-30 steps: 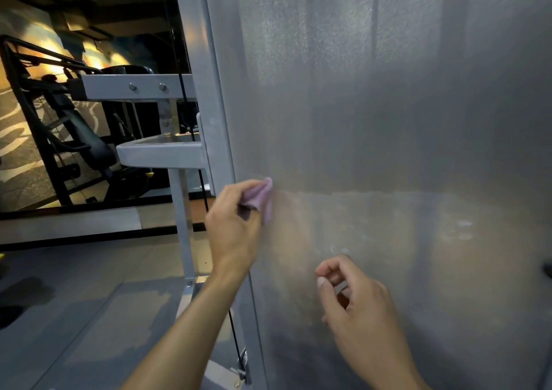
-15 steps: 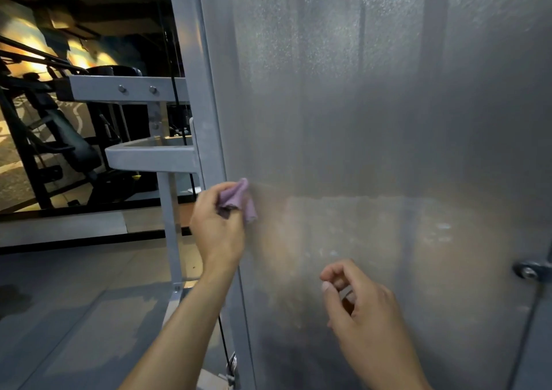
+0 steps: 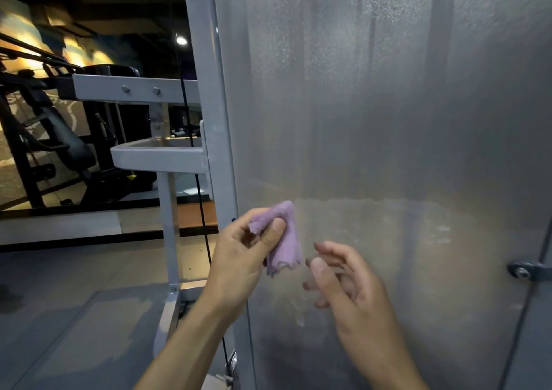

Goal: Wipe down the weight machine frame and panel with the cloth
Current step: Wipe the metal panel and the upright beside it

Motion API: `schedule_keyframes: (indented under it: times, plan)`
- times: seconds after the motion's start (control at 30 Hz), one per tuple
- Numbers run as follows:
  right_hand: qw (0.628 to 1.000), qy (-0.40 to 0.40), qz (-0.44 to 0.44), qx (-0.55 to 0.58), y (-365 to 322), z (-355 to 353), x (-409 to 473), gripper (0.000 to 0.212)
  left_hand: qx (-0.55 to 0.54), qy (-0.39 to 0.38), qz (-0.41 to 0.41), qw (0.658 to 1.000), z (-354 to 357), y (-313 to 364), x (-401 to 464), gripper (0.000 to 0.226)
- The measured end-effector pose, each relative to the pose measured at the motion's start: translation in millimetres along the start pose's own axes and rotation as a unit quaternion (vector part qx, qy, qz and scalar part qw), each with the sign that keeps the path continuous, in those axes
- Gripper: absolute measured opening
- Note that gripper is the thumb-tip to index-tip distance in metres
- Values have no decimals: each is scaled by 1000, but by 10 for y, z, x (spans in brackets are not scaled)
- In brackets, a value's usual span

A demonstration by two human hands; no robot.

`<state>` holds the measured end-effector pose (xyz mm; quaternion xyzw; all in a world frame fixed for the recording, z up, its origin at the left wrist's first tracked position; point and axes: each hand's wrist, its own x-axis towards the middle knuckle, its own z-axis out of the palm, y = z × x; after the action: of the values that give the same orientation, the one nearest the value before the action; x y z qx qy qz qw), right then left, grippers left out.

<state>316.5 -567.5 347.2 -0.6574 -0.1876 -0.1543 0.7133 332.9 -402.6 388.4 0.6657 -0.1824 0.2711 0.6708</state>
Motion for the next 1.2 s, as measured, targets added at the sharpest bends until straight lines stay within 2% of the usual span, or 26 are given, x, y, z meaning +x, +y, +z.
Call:
schedule_keyframes:
  times: [0.07,0.1,0.2,0.27,0.33,0.47,0.53,0.63,0.7,0.77,0.83,0.93,0.97,1.03,1.1,1.17,1.2]
  plan:
    - [999,-45,-10,25,-118,76,-33,48,-3,-26,-7,1000,28,64,-141,28]
    - [997,-62,-23,28,-175,107,-55,48,-10,-35,-11,999,39,99,-205,28]
    - [997,-37,-59,41,-292,143,-87,23,-25,-45,-9,999,13,199,-336,30]
    - [997,-23,-57,50,-331,119,-105,16,-32,-65,-11,997,-65,245,-387,38]
    - [997,-25,-46,53,-410,109,-134,18,-55,-88,-37,994,-135,330,-436,49]
    - [995,-35,-16,90,-565,152,-206,34,-113,-95,-110,983,-236,521,-520,54]
    - [995,-25,7,98,-582,214,-230,28,-101,-95,-109,984,-292,563,-542,48]
    - [1000,8,-10,21,-554,294,-261,22,-60,-98,-101,988,-333,592,-579,34]
    - [999,-7,-29,-20,-505,299,-276,21,-34,-98,-99,990,-334,593,-596,28]
    - [996,-40,-46,-65,-435,256,-268,9,-30,-99,-103,989,-310,572,-591,27]
    - [996,-69,-19,-49,-378,211,-272,18,-19,-87,-104,991,-263,530,-572,25]
    - [981,-122,90,121,-283,116,-287,53,21,-73,-100,992,-194,476,-554,27]
    - [976,-139,100,135,-273,80,-289,61,34,-76,-100,991,-182,463,-549,27]
    - [979,-158,73,110,-263,27,-272,50,52,-93,-103,989,-150,479,-539,27]
    - [989,-121,49,74,-227,-18,-204,23,58,-88,-99,990,-117,479,-527,29]
    - [989,-79,73,102,-212,-64,-165,5,61,-60,-93,992,-101,484,-525,32]
    - [984,-71,94,137,-216,-90,-144,4,63,-45,-95,992,-94,496,-525,34]
